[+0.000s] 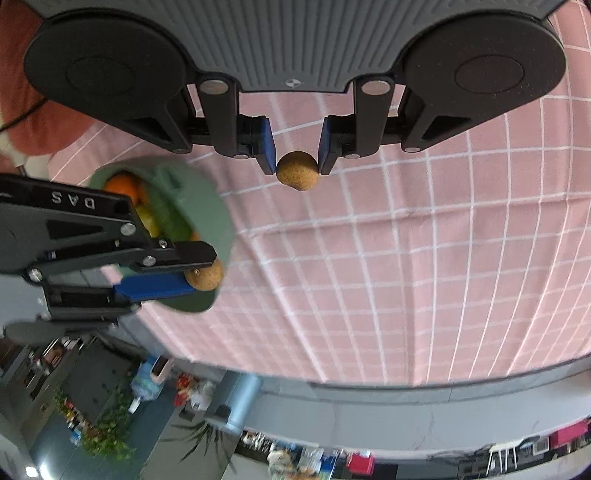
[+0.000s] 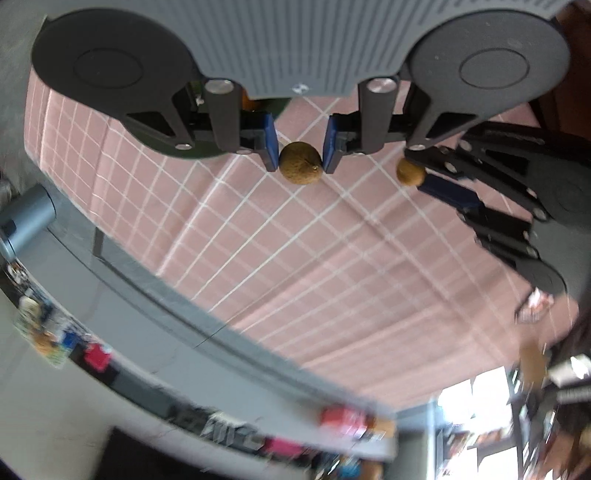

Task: Organize fruits
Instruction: 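Carry both kiwis into the green colander and open both tools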

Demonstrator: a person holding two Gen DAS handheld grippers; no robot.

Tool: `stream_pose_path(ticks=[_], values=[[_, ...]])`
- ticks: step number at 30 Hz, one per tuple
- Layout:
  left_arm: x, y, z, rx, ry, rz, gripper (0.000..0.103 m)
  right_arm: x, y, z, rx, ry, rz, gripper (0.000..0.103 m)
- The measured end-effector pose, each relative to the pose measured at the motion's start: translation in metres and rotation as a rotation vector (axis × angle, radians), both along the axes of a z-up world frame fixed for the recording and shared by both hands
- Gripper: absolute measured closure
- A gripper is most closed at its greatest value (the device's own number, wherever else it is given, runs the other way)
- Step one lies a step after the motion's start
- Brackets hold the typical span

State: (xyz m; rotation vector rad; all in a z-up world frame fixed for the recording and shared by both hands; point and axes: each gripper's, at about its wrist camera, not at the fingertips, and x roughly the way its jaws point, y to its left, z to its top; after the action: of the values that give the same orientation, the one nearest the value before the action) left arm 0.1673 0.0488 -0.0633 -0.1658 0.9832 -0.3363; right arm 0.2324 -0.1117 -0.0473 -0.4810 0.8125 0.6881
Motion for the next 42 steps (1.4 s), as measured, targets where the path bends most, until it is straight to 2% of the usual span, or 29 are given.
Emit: stream_pose_path(ticks=[8,11,15,19,26,35,42], values=[[-0.004,-0.024,0.038,-0.095,-0.11,-0.022,0.076,-0.036,-0.071,0.03,0.262,-0.069,-0.233,0.081],[0.001,-0.038,0.043,-0.107,-0.126,-0.044,0.076,-0.042,-0.1,0.028,0.329,-0.071,-0.331,0.081],[0.013,-0.062,0.041,-0.11,-0.121,-0.088,0.076,-0.046,-0.129,0.015,0.367,-0.06,-0.436,0.081],[0.027,-0.088,0.034,-0.065,-0.127,-0.124,0.076,-0.041,-0.143,-0.004,0.356,-0.053,-0.497,0.081],[0.057,-0.113,0.011,-0.028,-0.086,-0.16,0.076,-0.019,-0.146,-0.033,0.318,-0.043,-0.519,0.081],[0.089,-0.115,-0.01,-0.019,-0.026,-0.119,0.076,0.02,-0.137,-0.059,0.245,-0.06,-0.507,0.081],[0.099,-0.123,-0.022,0.042,0.0,-0.127,0.076,0.038,-0.127,-0.073,0.179,-0.083,-0.472,0.081]])
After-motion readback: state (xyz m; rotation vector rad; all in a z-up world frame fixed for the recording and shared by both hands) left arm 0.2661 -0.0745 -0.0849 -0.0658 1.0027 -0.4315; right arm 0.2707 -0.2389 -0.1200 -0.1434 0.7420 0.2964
